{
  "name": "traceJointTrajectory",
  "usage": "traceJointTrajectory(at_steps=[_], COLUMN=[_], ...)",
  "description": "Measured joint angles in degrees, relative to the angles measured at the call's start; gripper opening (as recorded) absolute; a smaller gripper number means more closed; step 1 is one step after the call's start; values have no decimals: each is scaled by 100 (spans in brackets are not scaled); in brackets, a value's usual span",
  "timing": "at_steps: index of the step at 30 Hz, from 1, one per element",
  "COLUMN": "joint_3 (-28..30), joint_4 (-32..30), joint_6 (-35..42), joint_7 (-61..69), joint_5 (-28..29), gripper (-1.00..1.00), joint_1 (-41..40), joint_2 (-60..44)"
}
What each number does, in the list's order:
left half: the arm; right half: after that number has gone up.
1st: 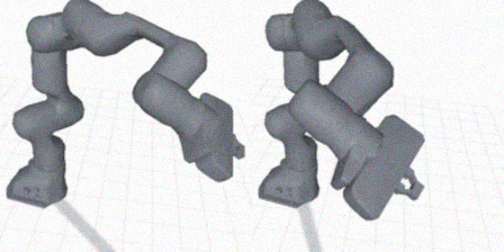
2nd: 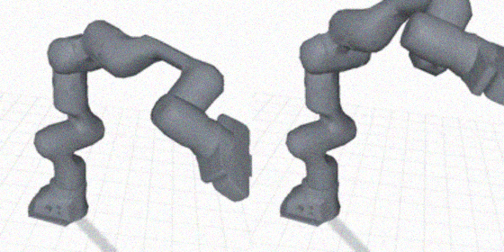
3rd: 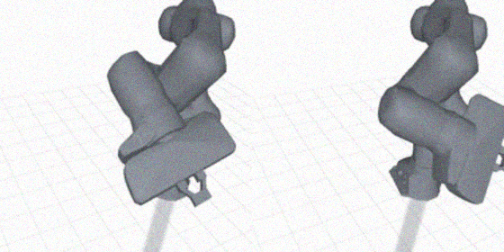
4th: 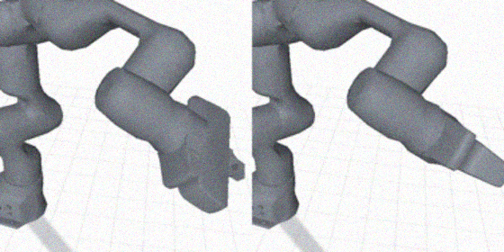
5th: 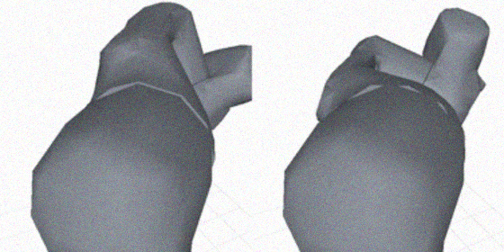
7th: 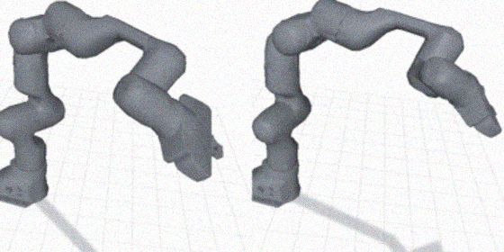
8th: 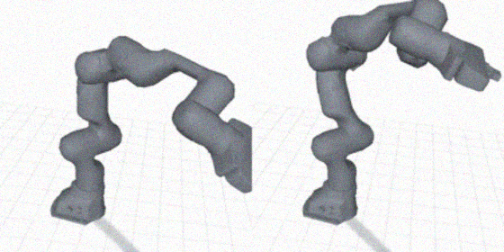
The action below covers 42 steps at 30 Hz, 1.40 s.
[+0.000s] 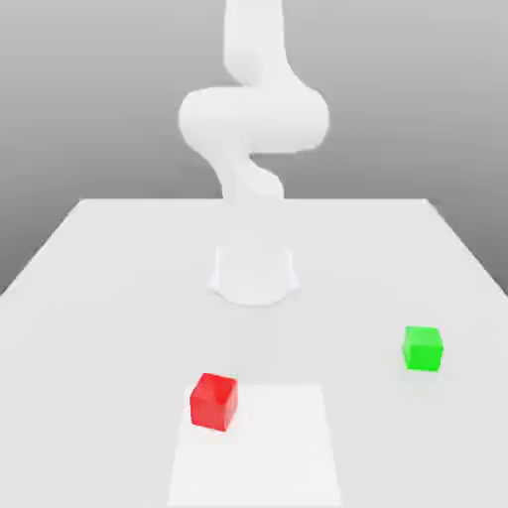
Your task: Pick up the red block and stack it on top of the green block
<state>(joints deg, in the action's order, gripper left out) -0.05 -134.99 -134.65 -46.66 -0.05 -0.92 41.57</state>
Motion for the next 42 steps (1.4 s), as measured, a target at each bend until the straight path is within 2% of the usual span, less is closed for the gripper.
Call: traceJointTrajectory(at_steps=[17, 24, 25, 32, 39, 42], joint_3=[179, 123, 100, 86, 110, -155], joint_4=[-2542, -2589, -2561, -2554, -2736, -2777], joint_6=[-2388, -3586, -3762, -3808, -2720, -2525], joint_7=[-740, -685, -669, -683, -741, -234], joint_5=[44, -116, -137, -122, 5, -64], gripper=[0, 0, -100, -100, -100, -100], joint_1=[-527, -605, -623, -638, -638, -110], joint_2=[-3646, -5117, -5324, -5375, -4105, -3868])
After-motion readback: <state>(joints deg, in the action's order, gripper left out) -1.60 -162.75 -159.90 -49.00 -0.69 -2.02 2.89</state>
